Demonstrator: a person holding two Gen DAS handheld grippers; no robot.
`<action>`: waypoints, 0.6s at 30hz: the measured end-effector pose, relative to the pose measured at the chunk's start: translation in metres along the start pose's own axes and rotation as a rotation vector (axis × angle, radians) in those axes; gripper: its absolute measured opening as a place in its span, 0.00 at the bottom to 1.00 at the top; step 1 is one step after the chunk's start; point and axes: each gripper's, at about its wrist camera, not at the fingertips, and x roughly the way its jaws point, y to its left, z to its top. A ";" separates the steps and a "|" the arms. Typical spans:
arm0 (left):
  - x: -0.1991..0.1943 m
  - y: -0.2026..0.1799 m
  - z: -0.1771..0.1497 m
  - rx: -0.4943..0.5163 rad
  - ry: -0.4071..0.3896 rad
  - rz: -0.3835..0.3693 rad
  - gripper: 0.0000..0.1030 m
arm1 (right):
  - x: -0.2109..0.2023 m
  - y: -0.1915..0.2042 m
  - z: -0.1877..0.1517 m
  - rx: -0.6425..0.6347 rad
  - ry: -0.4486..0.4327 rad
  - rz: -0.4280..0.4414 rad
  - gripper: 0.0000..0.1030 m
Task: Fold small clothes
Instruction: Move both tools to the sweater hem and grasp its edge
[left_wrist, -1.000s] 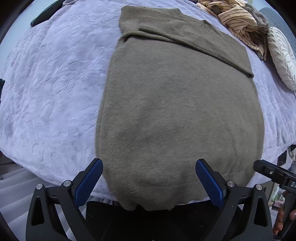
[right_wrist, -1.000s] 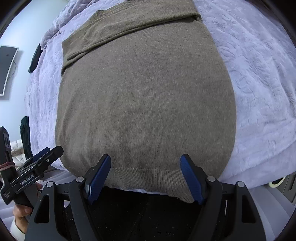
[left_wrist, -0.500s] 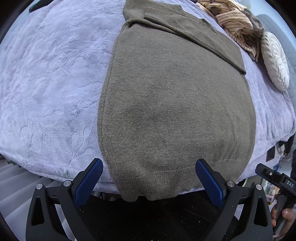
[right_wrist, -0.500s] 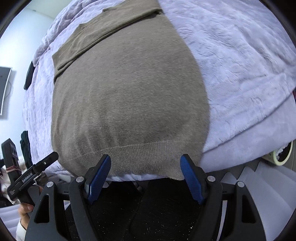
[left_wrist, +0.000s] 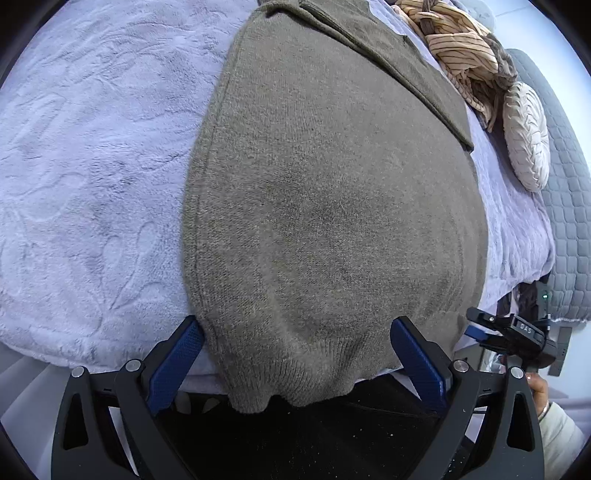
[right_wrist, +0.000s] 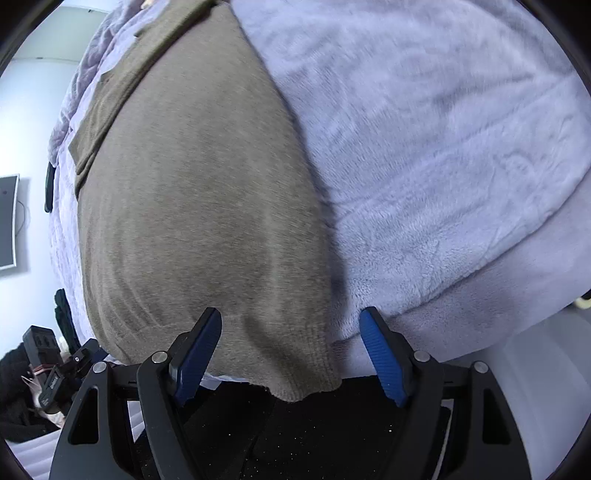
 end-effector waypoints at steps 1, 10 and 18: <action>0.001 0.001 0.001 -0.003 0.001 -0.011 0.98 | 0.003 -0.004 -0.001 0.010 0.011 0.024 0.78; -0.005 0.005 0.001 -0.027 0.020 -0.149 0.98 | 0.009 0.002 -0.006 -0.017 0.103 0.304 0.78; 0.010 -0.011 -0.002 0.047 0.060 -0.087 0.98 | 0.017 0.008 0.004 0.004 0.109 0.363 0.78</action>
